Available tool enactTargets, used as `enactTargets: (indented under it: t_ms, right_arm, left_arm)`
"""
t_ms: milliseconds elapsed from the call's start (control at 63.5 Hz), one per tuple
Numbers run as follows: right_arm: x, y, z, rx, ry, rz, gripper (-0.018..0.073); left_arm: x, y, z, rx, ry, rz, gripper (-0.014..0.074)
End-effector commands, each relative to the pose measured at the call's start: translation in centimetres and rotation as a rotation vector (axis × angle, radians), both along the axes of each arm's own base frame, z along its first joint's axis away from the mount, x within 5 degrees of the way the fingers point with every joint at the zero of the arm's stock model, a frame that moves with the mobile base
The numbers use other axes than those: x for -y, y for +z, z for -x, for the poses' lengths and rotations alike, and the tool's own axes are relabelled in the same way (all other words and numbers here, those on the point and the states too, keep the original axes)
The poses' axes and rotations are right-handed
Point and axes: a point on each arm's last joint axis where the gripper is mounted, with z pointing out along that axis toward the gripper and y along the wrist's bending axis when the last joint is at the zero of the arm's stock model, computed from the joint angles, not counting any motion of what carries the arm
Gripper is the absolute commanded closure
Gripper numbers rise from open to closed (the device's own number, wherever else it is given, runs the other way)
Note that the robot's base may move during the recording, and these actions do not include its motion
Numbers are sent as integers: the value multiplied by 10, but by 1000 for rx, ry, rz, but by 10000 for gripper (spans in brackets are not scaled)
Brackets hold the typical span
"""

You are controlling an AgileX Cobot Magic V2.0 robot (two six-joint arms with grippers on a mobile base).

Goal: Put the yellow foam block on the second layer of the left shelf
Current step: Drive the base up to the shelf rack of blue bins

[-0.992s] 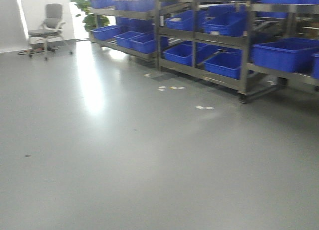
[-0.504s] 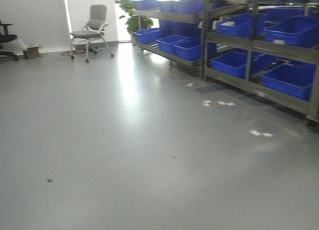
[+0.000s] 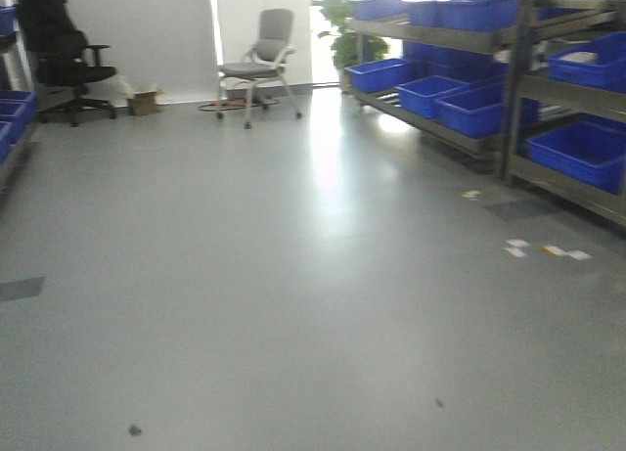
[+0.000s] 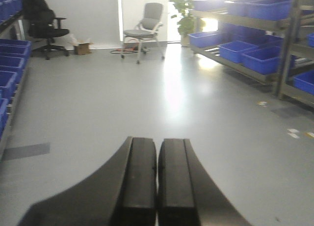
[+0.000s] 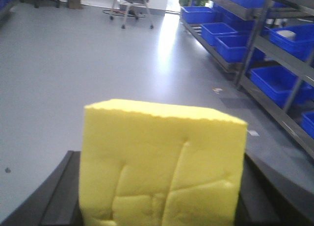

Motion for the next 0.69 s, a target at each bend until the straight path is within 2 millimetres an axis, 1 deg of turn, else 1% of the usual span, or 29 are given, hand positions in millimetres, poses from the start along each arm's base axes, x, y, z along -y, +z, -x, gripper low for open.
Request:
enactTargets:
  t_ms: [0,677]
  right_arm:
    - [0,16,-1,94,-4,2,280]
    - [0,16,-1,94,-4,2,280]
  left_arm:
    - [1,-1,0,68,-11,15,460]
    - [1,-1,0,68,-11,15,460]
